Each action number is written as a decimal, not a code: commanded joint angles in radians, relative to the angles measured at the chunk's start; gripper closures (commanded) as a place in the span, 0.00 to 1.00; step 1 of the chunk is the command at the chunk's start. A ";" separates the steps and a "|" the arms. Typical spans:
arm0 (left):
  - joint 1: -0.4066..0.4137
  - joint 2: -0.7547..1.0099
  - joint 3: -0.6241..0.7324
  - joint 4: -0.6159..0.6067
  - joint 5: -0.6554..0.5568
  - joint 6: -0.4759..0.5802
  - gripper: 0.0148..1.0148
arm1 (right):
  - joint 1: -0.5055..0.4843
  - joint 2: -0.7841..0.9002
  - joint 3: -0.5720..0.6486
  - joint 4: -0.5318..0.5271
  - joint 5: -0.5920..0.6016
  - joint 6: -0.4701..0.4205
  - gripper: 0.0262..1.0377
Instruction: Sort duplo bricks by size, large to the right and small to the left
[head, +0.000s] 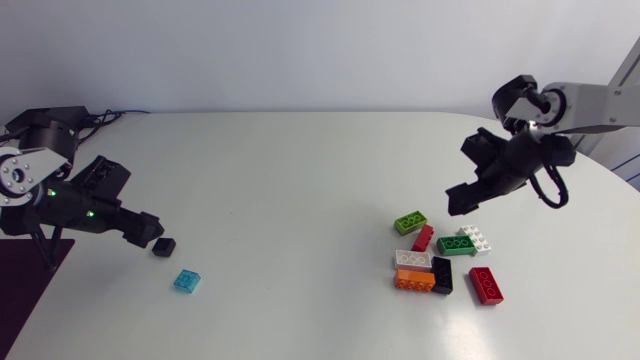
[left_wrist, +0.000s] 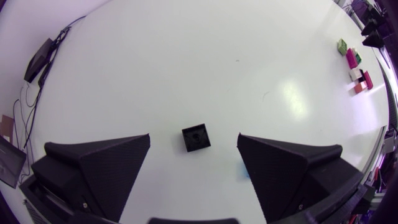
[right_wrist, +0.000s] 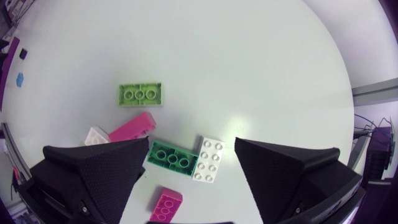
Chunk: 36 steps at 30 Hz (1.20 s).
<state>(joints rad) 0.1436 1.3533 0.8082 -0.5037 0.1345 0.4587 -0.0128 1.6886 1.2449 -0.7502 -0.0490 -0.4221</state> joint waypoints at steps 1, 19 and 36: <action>0.007 -0.048 0.046 -0.013 -0.003 -0.032 0.04 | 0.007 -0.052 0.030 0.003 -0.009 0.108 0.03; 0.103 -0.421 0.129 -0.072 -0.101 -0.106 0.04 | 0.047 -0.372 0.110 -0.040 0.015 0.359 0.03; 0.113 -0.568 0.080 -0.079 -0.101 -0.138 0.04 | 0.051 -0.527 0.027 -0.051 0.018 0.428 0.03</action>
<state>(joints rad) 0.2436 0.7788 0.9188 -0.5777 0.0402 0.3420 0.0330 1.1622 1.3018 -0.7872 -0.0368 -0.0181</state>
